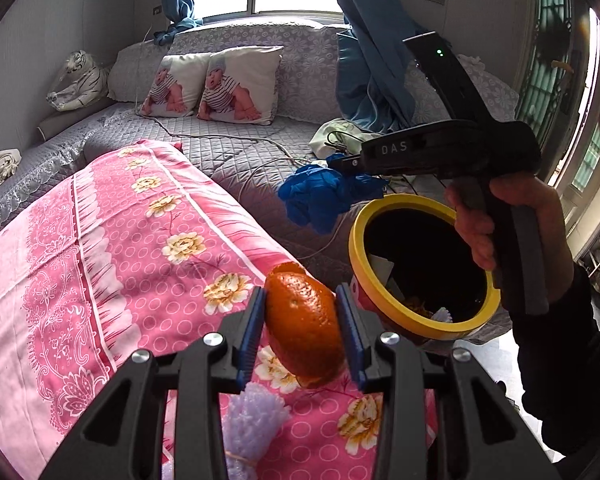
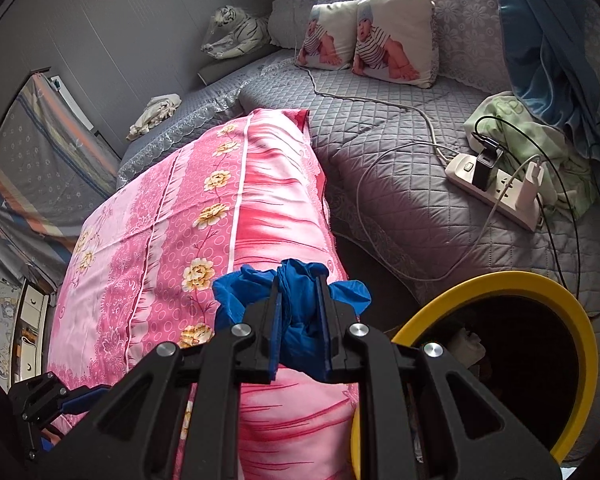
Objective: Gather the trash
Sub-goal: 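Carry the orange and blue glove over the yellow bin with both tools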
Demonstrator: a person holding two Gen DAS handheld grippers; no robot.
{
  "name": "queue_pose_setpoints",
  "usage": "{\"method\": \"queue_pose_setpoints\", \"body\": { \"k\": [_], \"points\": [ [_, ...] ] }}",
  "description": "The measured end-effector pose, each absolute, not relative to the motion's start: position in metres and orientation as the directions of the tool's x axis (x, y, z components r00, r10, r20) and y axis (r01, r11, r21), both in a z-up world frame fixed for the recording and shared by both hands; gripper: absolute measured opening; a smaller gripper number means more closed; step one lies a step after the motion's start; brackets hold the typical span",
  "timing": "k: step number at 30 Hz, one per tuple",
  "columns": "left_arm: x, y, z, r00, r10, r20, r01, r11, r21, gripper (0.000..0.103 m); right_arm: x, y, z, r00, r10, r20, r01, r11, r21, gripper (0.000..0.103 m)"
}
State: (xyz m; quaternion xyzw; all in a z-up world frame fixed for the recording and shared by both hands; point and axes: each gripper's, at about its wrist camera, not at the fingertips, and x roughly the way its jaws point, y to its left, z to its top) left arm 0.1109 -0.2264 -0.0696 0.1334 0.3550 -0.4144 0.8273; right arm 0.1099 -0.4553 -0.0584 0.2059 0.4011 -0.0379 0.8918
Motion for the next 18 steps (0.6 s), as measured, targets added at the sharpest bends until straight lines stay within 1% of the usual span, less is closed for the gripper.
{"method": "queue_pose_setpoints", "body": {
  "k": [18],
  "points": [
    [0.083,-0.307,-0.057,0.309,-0.671,-0.674,0.876,0.477,-0.073,0.034,0.040,-0.545,-0.060,0.690,-0.069,-0.721,0.435,0.835,0.337,0.014]
  ]
}}
